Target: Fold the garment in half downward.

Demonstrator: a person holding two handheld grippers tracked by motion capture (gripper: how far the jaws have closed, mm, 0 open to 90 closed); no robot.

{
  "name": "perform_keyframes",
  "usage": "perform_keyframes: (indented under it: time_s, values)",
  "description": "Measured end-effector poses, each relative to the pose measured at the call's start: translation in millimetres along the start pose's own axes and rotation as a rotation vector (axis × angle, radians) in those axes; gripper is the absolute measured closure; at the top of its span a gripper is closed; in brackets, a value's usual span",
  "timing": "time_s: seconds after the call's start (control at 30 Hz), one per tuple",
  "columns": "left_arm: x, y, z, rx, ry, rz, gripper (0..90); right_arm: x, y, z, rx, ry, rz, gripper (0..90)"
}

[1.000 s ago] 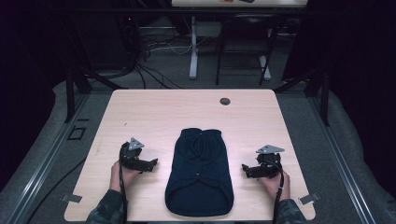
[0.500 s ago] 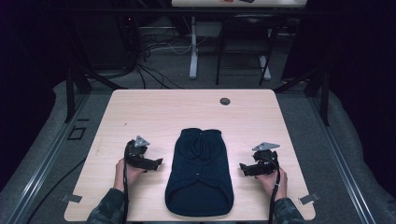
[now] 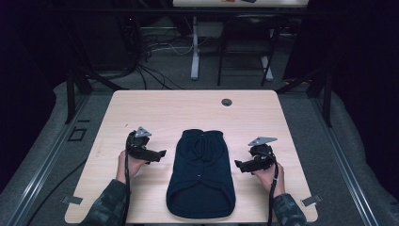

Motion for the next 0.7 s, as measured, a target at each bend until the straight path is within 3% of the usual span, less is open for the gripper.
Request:
perform_keyframes:
  time_s: [0.17,0.7]
  values:
    - [4.6,-4.3,12.6,0.012,-0.003,-0.010,0.2,5.0,5.6,12.4,0.022,-0.010,0.072,3.0]
    - [31.5,-15.7,46.7,0.014,0.004,-0.055,0.3,20.7,8.8,49.2,0.034,0.006,0.142,7.0]
Point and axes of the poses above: each handheld gripper's, and its own axes: x roughly forward along the jaws, z roughly out of its top, y roughly to its left, the point moved 5 cm from there along x, roughly forward along the jaws, and after that the axes turned 3 degrees about x, right-handed, at the moved point
